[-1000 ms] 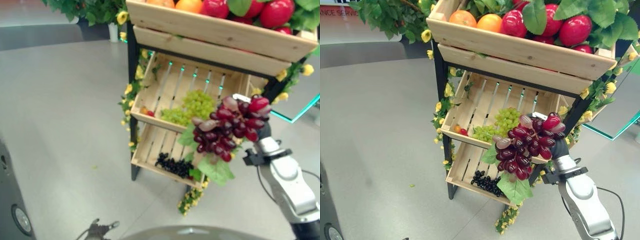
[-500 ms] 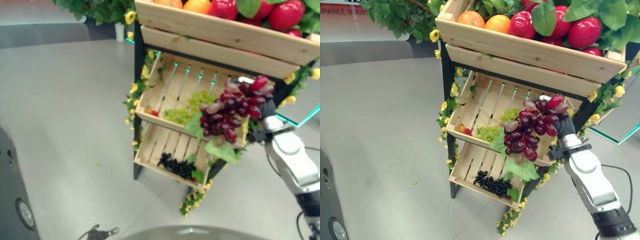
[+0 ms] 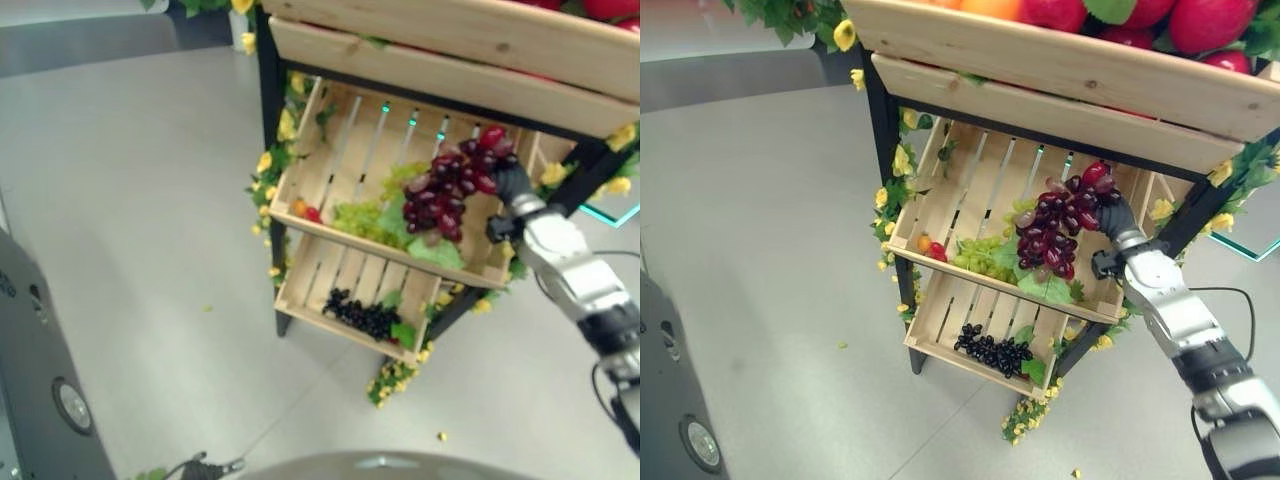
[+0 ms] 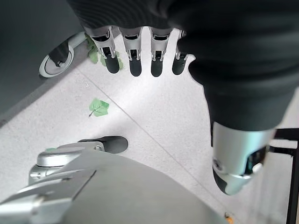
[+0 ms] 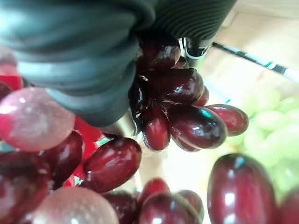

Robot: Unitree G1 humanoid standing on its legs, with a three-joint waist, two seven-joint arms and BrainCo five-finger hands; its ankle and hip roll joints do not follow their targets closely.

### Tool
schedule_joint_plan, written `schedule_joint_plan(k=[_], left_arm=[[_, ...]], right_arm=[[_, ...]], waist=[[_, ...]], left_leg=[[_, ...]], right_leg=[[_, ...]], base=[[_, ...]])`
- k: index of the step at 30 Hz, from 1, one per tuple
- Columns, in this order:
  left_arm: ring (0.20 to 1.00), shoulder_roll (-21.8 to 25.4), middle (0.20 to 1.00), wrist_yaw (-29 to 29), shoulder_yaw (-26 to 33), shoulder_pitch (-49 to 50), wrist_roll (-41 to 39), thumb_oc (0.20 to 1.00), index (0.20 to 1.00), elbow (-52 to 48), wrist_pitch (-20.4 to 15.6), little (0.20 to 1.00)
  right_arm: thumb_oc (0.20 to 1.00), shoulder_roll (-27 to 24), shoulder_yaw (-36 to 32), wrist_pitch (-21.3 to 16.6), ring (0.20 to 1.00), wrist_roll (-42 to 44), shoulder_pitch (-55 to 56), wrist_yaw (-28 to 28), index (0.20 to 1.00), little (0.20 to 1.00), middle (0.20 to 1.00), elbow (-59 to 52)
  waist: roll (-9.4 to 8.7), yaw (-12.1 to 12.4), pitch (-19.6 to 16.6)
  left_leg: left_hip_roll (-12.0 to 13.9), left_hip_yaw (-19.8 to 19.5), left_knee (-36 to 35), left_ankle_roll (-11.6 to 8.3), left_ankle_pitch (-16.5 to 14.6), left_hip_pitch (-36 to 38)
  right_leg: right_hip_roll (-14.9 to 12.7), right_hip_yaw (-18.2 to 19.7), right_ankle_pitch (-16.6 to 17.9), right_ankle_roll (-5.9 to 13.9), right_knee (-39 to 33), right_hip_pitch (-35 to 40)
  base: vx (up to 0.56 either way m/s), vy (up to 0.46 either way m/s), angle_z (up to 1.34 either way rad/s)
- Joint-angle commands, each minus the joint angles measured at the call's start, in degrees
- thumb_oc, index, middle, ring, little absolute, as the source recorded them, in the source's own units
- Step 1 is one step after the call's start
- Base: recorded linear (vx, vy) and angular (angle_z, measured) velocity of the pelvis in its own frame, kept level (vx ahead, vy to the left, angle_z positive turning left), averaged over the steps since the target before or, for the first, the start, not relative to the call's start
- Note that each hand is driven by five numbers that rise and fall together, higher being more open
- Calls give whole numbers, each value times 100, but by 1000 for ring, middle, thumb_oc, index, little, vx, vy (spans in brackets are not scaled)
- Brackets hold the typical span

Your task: Pick up the fruits from the basket on one side to the basket on the other side

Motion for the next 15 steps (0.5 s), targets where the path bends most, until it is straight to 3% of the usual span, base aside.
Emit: schedule_joint_plan(k=[1, 11, 12, 15], left_arm=[[1000, -153, 1000, -28, -267, -324, -139, 1000, 1000, 393, -110, 1000], [1000, -106, 1000, 13, -496, -497, -303, 1000, 1000, 435, -194, 1000], [1000, -108, 1000, 39, -506, -535, -302, 1000, 1000, 472, -200, 1000], [1000, -133, 1000, 65, -533, -545, -308, 1000, 1000, 492, -195, 1000]], right_arm=[[200, -237, -142, -236, 200, 115, -1151, -270, 200, 200, 200, 310], [200, -36, 716, 16, 200, -599, -2953, -486, 200, 200, 200, 2497], [1000, 12, 796, 52, 1000, -668, -3091, -495, 1000, 1000, 1000, 2624], [1000, 53, 853, 69, 1000, -796, -3165, -530, 1000, 1000, 1000, 2610]], waist=[[-145, 140, 48], [-106, 301, 216], [-94, 302, 228], [-92, 297, 219]], left_leg=[[-47, -682, 207, -58, -148, -406], [-104, -814, 207, -91, -29, -747], [-104, -837, 193, -98, -17, -768], [-103, -866, 173, -100, -24, -746]], right_leg=[[-335, -340, -569, 460, 174, 351], [-338, -416, -519, 437, 140, 129], [-325, -429, -533, 430, 144, 113], [-322, -447, -560, 423, 140, 146]], base=[[-15, 1, 10], [0, -6, 5], [45, -14, 10], [42, -7, 7]])
